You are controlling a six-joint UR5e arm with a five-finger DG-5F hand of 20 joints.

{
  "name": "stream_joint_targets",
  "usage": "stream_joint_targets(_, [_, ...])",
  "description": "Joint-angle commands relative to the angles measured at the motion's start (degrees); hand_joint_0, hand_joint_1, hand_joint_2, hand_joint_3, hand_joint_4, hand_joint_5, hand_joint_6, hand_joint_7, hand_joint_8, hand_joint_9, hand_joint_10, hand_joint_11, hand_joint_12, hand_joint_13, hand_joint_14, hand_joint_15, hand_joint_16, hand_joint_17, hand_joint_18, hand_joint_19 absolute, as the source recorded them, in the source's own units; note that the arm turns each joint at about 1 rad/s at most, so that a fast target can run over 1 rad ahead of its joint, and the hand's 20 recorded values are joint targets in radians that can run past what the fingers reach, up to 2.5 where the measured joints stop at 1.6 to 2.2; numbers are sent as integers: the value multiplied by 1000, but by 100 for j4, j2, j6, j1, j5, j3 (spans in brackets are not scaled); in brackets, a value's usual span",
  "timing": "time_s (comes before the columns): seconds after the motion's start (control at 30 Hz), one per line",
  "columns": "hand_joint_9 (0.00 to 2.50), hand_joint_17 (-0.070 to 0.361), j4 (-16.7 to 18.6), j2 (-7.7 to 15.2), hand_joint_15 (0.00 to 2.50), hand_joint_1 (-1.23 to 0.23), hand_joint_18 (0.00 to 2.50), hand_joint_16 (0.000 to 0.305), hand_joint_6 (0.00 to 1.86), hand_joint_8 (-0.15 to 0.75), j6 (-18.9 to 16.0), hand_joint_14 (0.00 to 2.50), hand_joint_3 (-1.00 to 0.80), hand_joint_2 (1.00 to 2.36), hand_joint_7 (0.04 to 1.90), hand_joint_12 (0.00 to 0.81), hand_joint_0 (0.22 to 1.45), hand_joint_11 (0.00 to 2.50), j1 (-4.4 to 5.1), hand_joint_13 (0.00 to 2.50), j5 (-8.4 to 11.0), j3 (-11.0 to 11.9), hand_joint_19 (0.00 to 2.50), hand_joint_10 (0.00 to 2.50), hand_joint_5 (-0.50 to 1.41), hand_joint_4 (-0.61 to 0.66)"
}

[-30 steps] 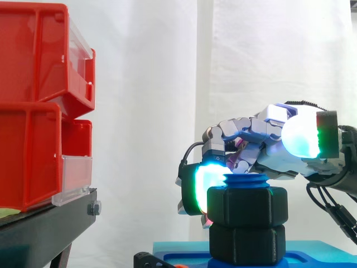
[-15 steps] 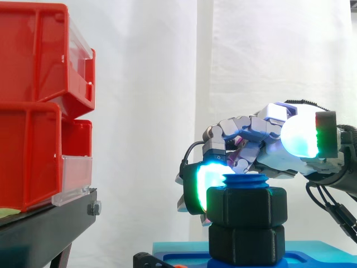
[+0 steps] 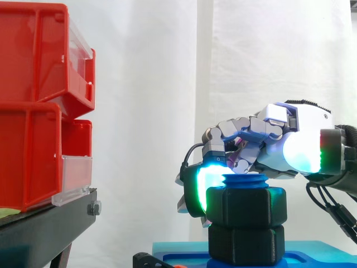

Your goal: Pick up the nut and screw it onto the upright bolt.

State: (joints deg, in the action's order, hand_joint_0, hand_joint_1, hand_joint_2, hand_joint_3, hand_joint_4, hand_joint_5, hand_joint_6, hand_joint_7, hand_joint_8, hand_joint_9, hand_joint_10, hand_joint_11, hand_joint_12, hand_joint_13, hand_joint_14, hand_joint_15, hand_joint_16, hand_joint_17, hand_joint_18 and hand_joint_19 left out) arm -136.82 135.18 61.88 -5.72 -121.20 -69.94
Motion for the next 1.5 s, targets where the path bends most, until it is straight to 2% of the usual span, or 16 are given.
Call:
stream_joint_targets(0.0, [1039,61,-12,8,0,-336,480,27,669,288,0,0,-500,1000,1187,290,439,0,9,755,-1,-2,0,0,-4,177])
stream_joint_targets(0.27, [1030,66,-21,-1,0,-296,438,29,608,290,0,0,-500,1000,1300,302,431,0,27,729,-1,7,0,0,0,206])
stream_joint_targets(0.33, [1013,68,-21,-1,0,-274,428,30,536,287,0,0,-500,1000,1439,306,428,0,27,718,8,-2,0,0,7,216])
stream_joint_targets(0.4, [1006,72,-12,8,0,-267,411,32,501,287,0,0,-500,1000,1470,310,427,0,27,701,8,-2,0,0,3,238])
stream_joint_targets(0.83, [950,77,120,-1,0,-246,374,34,505,277,-167,0,-500,1000,1171,322,424,0,27,676,-1,-2,0,0,-38,292])
stream_joint_targets(0.93, [932,79,190,8,0,-240,369,35,504,270,-185,0,-500,1000,1016,324,423,0,18,669,-1,-2,0,0,-55,321])
stream_joint_targets(1.03, [922,81,182,8,0,-237,363,36,504,270,-176,0,-500,1000,938,324,422,0,18,661,-1,-2,0,0,-62,324])
stream_joint_targets(1.27, [899,84,111,-1,0,-224,354,37,504,262,-158,0,-500,1000,884,324,421,0,18,652,8,-2,0,0,-70,308])
stream_joint_targets(1.47, [893,84,-56,-1,0,-213,349,37,504,262,-44,0,-500,1000,885,324,422,0,62,645,17,-2,0,0,-71,310])
